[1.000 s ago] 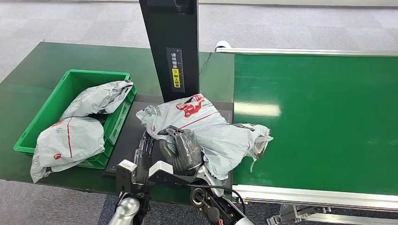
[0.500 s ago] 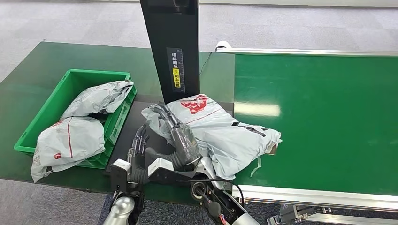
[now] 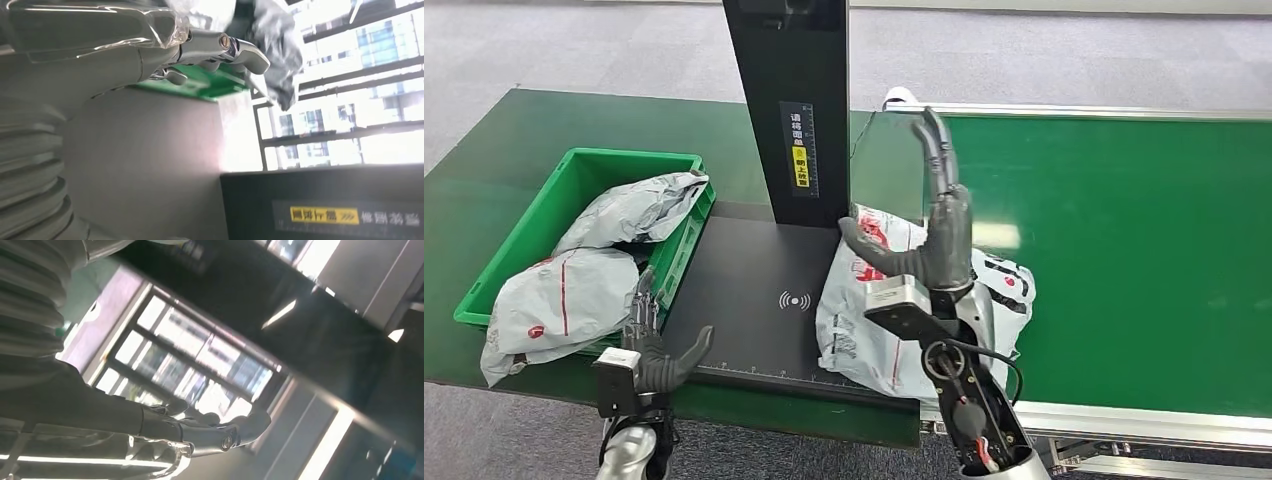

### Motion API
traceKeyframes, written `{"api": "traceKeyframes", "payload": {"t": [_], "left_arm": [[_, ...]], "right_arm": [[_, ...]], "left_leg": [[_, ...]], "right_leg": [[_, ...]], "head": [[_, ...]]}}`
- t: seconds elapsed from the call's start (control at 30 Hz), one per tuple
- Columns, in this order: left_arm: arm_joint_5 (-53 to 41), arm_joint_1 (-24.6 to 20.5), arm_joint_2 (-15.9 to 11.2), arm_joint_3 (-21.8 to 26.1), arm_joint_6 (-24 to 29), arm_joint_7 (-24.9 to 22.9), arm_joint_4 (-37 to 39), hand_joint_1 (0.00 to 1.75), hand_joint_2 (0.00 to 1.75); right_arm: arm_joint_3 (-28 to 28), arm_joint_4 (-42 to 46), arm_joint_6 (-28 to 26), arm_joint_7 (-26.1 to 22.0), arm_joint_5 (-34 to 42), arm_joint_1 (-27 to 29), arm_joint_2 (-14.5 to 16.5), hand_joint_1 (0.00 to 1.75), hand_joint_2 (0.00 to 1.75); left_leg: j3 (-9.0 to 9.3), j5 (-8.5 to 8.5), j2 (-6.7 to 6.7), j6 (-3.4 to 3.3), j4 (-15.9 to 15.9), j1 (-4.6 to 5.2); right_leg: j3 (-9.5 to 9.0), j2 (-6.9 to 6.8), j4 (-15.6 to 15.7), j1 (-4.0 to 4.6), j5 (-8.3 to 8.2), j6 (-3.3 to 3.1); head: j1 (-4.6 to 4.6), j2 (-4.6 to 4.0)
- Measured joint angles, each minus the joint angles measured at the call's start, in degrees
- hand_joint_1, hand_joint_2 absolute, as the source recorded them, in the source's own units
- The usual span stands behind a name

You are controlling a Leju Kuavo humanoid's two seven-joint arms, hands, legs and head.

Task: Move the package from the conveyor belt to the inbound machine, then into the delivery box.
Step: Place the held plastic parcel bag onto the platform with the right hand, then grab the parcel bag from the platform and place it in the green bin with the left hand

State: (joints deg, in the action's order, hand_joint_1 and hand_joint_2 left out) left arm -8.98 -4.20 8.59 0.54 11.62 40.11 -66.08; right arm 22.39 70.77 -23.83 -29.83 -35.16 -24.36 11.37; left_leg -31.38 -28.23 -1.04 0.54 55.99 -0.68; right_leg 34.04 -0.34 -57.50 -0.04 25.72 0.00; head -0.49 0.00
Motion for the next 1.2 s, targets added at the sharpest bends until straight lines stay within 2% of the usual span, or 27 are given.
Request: {"api": "traceKeyframes", "payload": {"t": [0.17, 0.4, 0.57, 0.77, 0.93, 1.2], "left_arm": [[-0.1, 0.9, -0.3, 1.5, -0.2, 0.0, -2.1, 0.00, 1.75], [-0.9, 2.1, -0.4, 2.2, -0.3, 0.0, -4.3, 0.00, 1.75], [-3.6, 5.0, -0.7, 2.0, -2.4, 0.0, -8.9, 0.00, 1.75], [-8.1, 6.3, -0.8, -1.7, -1.9, 0.0, -10.4, 0.00, 1.75], [-8.0, 6.3, -1.3, -4.8, -0.4, 0.0, -10.1, 0.00, 1.75], [-14.5, 5.6, -1.7, -11.0, 1.5, 0.0, -5.5, 0.00, 1.75]], "right_arm": [[-3.2, 5.3, -0.4, 0.1, -0.2, 3.0, -2.0, 0.00, 1.75], [-5.8, 8.4, -0.4, -0.1, 0.6, 6.0, -3.3, 0.00, 1.75], [-11.6, 8.4, 1.6, -4.5, 5.1, 11.4, -4.4, 0.00, 1.75], [-16.9, 5.0, 2.0, -8.8, 7.3, 13.8, -4.6, 0.00, 1.75], [-18.7, 3.8, 1.9, -9.1, 7.7, 14.8, -4.6, 0.00, 1.75], [-20.6, 2.7, 2.2, -9.7, 8.3, 15.3, -4.6, 0.00, 1.75]], "left_leg": [[0.01, -0.01, -0.03, 0.00, 0.0, -0.01], [0.05, 0.00, -0.01, 0.01, 0.0, -0.03], [-0.02, -0.05, 0.00, -0.01, 0.0, 0.01], [-0.01, -0.08, 0.00, -0.04, 0.0, 0.04], [0.03, -0.06, 0.00, -0.04, 0.0, 0.03], [0.01, -0.07, -0.03, -0.04, 0.0, 0.05]], "right_leg": [[0.00, 0.01, 0.0, 0.00, 0.00, 0.00], [-0.02, 0.01, 0.0, 0.04, 0.00, 0.00], [0.00, 0.00, 0.0, -0.01, 0.03, 0.03], [0.00, 0.00, 0.0, -0.05, 0.03, 0.03], [-0.01, 0.00, 0.0, -0.03, 0.03, 0.02], [-0.01, 0.00, 0.0, -0.06, 0.03, 0.03]], "head": [[-0.01, 0.00], [-0.01, 0.00], [-0.01, 0.00], [-0.01, 0.00], [-0.02, 0.00], [-0.01, 0.00]]}}
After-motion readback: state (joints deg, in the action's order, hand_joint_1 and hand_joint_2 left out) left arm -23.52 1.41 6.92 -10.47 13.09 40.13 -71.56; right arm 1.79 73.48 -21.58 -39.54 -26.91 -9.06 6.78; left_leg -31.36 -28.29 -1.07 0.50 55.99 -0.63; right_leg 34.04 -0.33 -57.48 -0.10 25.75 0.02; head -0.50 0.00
